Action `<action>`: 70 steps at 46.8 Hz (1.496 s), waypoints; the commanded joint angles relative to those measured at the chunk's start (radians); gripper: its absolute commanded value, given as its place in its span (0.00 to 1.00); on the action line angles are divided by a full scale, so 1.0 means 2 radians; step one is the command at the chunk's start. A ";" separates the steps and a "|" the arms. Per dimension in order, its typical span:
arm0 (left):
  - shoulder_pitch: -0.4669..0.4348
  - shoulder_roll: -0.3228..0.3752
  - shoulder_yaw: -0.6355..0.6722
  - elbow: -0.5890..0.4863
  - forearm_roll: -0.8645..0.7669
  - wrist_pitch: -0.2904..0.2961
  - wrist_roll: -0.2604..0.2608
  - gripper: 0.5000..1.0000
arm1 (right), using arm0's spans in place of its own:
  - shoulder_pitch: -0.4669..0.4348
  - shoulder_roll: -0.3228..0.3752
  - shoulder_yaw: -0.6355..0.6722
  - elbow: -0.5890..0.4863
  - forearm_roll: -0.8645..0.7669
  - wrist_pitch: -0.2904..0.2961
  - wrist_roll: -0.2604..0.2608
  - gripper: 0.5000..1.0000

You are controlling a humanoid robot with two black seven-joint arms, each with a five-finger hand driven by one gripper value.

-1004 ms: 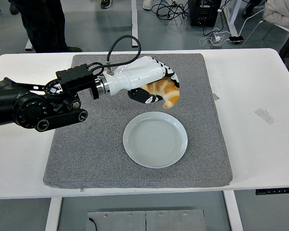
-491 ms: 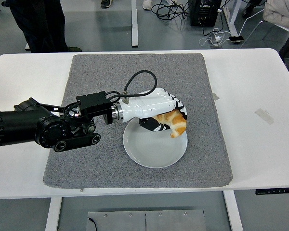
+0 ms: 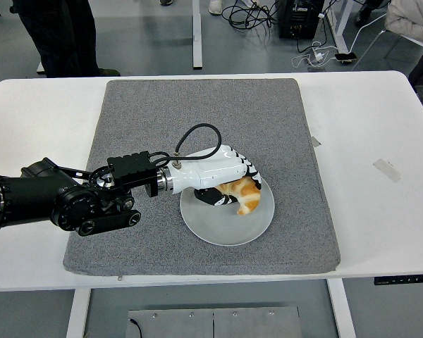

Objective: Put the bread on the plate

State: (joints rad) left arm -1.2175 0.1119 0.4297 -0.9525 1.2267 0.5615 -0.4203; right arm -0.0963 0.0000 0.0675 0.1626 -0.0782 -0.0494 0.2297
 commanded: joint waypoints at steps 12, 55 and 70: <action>0.011 0.000 0.009 0.000 0.003 0.001 -0.002 0.00 | 0.001 0.000 0.000 0.000 0.000 0.000 0.000 1.00; -0.012 0.047 0.016 -0.063 -0.007 0.005 -0.031 0.78 | 0.000 0.000 0.000 0.000 0.000 0.000 0.000 1.00; -0.028 0.090 0.003 -0.116 -0.007 0.004 -0.039 0.79 | 0.001 0.000 0.000 0.000 0.000 0.000 0.000 1.00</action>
State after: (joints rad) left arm -1.2722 0.2756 0.4533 -1.1674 1.2134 0.5693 -0.4887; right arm -0.0966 0.0000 0.0676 0.1626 -0.0784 -0.0494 0.2300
